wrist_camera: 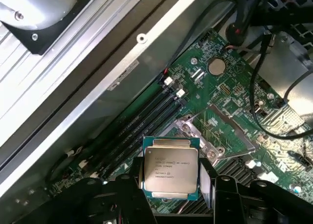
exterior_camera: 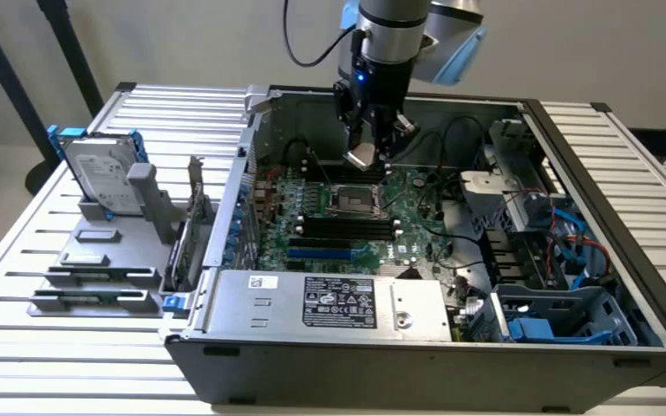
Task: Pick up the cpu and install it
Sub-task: 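Place the cpu into insertion slot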
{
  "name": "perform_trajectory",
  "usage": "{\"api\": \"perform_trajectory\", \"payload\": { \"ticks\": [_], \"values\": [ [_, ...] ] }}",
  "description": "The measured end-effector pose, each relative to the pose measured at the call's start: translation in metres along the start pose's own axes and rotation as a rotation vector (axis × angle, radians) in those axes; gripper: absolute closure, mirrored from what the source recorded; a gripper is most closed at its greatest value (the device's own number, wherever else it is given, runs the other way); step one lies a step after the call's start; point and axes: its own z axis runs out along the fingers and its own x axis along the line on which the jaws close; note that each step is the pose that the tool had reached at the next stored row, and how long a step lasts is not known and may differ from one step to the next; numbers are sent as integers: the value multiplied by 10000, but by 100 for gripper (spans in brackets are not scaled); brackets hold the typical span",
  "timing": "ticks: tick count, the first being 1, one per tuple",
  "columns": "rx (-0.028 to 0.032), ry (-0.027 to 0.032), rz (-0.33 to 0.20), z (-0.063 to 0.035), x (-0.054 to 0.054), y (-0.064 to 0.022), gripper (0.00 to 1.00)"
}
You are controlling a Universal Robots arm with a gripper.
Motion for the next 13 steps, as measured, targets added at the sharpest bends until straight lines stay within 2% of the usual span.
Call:
{"api": "perform_trajectory", "payload": {
  "ticks": [13],
  "values": [
    [-195,-138,2347,160,-14,-10,45]
  ]
}}
